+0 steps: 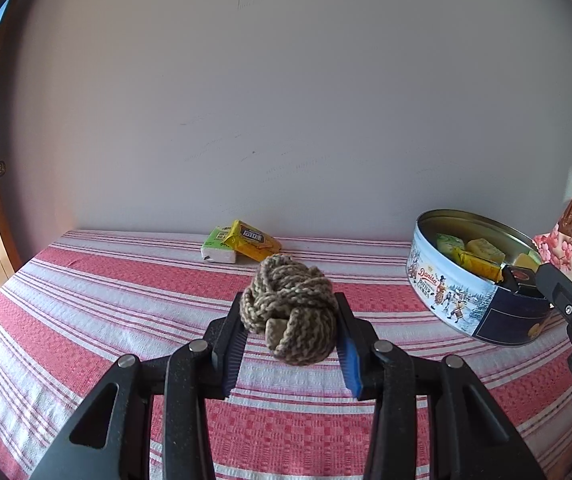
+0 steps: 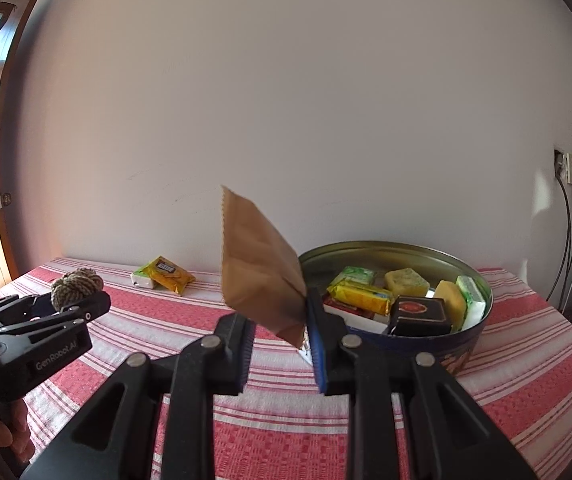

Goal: Organize objects
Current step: 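Hold the twine ball and beige cake and move both tools toward the tin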

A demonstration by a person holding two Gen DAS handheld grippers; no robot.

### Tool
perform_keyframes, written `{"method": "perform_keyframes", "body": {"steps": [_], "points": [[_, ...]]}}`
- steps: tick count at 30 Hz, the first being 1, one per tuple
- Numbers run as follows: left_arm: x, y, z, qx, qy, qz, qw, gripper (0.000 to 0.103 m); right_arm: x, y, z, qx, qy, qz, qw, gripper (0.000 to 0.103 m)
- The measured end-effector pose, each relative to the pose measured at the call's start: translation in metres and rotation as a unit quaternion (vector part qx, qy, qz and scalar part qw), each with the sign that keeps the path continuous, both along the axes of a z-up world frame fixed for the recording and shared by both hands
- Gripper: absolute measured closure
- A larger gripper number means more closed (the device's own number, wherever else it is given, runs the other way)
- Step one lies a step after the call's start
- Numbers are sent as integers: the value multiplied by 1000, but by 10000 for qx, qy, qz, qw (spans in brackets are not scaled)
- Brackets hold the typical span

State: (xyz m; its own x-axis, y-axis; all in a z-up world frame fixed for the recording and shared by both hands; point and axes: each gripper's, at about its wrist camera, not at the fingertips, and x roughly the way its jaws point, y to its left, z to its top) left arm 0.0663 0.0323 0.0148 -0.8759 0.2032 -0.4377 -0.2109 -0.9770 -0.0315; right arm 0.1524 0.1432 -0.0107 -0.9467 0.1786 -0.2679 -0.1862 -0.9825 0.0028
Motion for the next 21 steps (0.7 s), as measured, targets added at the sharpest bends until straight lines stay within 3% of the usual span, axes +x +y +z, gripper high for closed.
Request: {"method": "perform_keyframes", "body": {"steps": [21], "points": [[-15,58,8,-53,91,-330,9994,60,-1,58,9,116,183,-435,9988,79]]}}
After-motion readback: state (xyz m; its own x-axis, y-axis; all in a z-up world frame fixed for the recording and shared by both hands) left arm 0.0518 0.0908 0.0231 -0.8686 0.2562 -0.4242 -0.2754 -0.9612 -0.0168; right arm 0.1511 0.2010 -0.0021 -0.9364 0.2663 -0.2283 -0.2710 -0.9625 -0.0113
